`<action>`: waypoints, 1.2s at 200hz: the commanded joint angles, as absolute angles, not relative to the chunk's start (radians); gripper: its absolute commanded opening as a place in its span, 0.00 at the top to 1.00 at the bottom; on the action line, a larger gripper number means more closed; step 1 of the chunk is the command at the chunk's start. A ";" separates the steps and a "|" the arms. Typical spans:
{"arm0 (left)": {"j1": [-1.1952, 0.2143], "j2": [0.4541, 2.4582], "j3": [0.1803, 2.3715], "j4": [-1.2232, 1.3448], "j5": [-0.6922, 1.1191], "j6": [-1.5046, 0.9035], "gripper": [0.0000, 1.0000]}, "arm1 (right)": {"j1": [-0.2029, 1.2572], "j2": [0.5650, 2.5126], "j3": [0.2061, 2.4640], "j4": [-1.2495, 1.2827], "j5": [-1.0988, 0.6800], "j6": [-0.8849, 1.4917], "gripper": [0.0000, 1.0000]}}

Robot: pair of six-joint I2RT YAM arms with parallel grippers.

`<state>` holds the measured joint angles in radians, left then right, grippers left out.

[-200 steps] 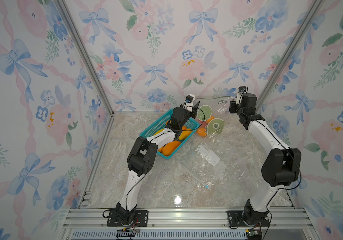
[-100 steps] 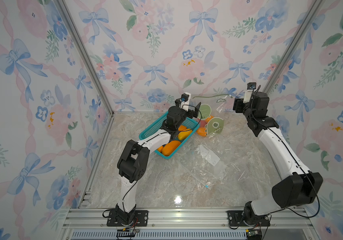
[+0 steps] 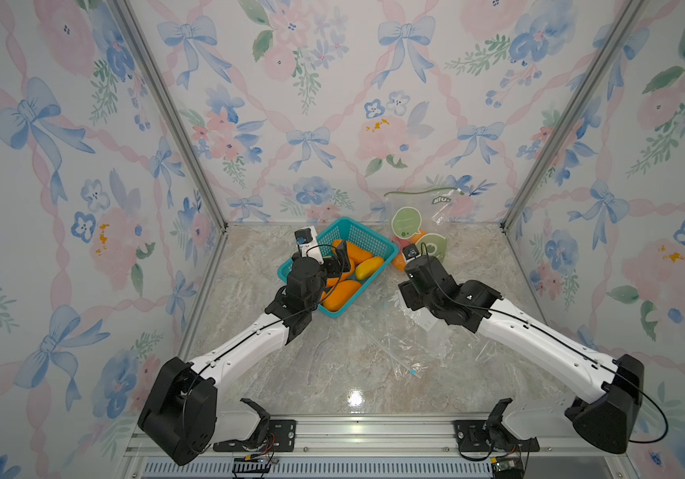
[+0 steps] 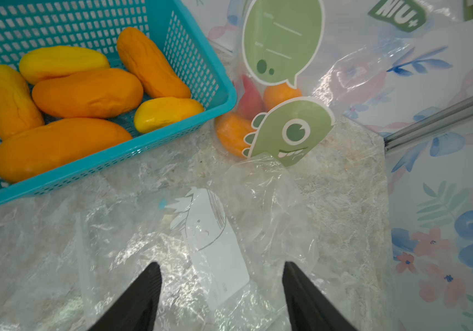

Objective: Place the mango in a zip-top bag and seal the zipper
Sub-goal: Pick up the zipper food storage bag.

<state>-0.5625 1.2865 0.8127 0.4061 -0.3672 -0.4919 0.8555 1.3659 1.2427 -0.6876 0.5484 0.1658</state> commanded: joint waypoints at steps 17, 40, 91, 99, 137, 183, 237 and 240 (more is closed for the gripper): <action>-0.571 1.160 0.634 0.159 -0.406 -0.714 0.02 | 1.024 1.452 1.179 -0.808 0.548 0.333 0.29; -0.574 1.048 0.496 0.157 -0.457 -0.804 0.02 | 1.084 1.558 1.180 -0.791 0.505 0.335 0.29; -0.574 0.910 0.361 0.155 -0.517 -0.854 0.02 | 1.107 1.724 1.201 -0.738 0.484 0.293 0.32; -0.572 0.911 0.355 0.155 -0.523 -0.863 0.02 | 1.107 1.742 1.204 -0.728 0.481 0.287 0.34; -0.572 0.929 0.335 0.155 -0.548 -0.904 0.02 | 1.105 1.819 1.220 -0.697 0.475 0.275 0.40; -0.565 0.927 0.325 0.155 -0.566 -0.911 0.02 | 1.093 1.871 1.226 -0.680 0.512 0.297 0.49; -0.557 0.947 0.325 0.155 -0.565 -0.914 0.02 | 1.045 1.876 1.191 -0.621 0.532 0.312 0.58; -0.556 0.949 0.325 0.155 -0.566 -0.914 0.02 | 1.045 1.880 1.193 -0.620 0.533 0.311 0.58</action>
<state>-0.5674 0.9337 0.3363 0.1593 -0.5465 -0.9028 1.0615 1.8576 1.1984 -0.6468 0.5060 0.3000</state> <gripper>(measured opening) 0.982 0.423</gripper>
